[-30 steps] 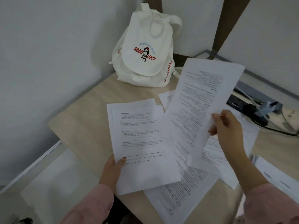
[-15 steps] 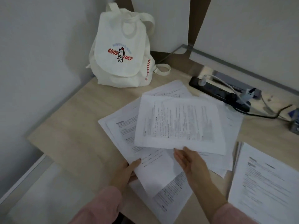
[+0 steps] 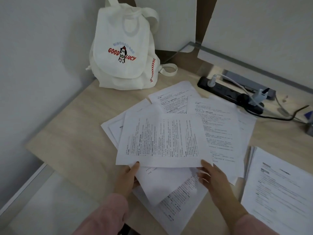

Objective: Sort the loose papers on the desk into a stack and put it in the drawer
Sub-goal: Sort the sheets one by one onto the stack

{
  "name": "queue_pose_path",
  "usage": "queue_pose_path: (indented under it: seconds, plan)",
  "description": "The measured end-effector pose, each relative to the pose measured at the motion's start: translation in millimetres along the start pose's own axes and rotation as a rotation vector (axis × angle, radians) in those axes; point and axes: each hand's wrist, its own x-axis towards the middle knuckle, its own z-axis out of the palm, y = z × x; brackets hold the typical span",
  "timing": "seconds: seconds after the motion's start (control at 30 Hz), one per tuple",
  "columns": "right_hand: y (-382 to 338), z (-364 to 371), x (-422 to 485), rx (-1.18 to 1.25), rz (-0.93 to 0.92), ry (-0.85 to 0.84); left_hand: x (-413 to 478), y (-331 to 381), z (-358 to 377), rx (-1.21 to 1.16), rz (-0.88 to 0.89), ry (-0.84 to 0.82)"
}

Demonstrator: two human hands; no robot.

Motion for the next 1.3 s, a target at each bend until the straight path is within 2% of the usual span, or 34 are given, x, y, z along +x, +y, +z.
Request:
queue_pose_path:
  seconds: [0.17,0.23,0.33,0.37,0.5,0.67,0.73,0.8,0.93,1.03,1.13,1.3]
  plan:
    - [6,-10,0,-0.019,-0.009,0.001,0,-1,4,-0.027,-0.006,-0.007]
    - [12,-6,-6,-0.138,0.089,-0.122,-1,-1,7,-0.013,-0.008,-0.027]
    - [21,1,-17,-0.456,0.258,-0.376,2,-3,10,0.032,-0.013,-0.031]
    - [21,2,-19,-0.504,0.272,-0.398,3,-4,10,0.051,-0.014,-0.028]
    - [15,-3,-14,-0.392,0.19,-0.288,5,-6,8,0.076,-0.007,-0.012]
    - [20,8,-25,-0.459,0.296,-0.512,6,-9,12,0.071,-0.003,-0.013]
    - [23,12,-28,-0.511,0.304,-0.533,7,-10,16,0.101,0.012,-0.015]
    - [19,11,-22,-0.501,0.254,-0.447,9,-10,14,0.15,0.038,0.008]
    - [-4,-18,12,-0.463,-0.043,-0.005,15,-9,4,0.213,0.041,0.015]
    - [-21,-48,39,-0.592,-0.195,0.202,17,-9,-5,0.247,0.04,0.004]
    - [-35,-68,59,-0.766,-0.234,0.325,17,-11,-15,0.27,0.068,0.037]
    - [-48,-67,75,-1.0,-0.145,0.431,14,-11,-25,0.255,0.092,0.092]
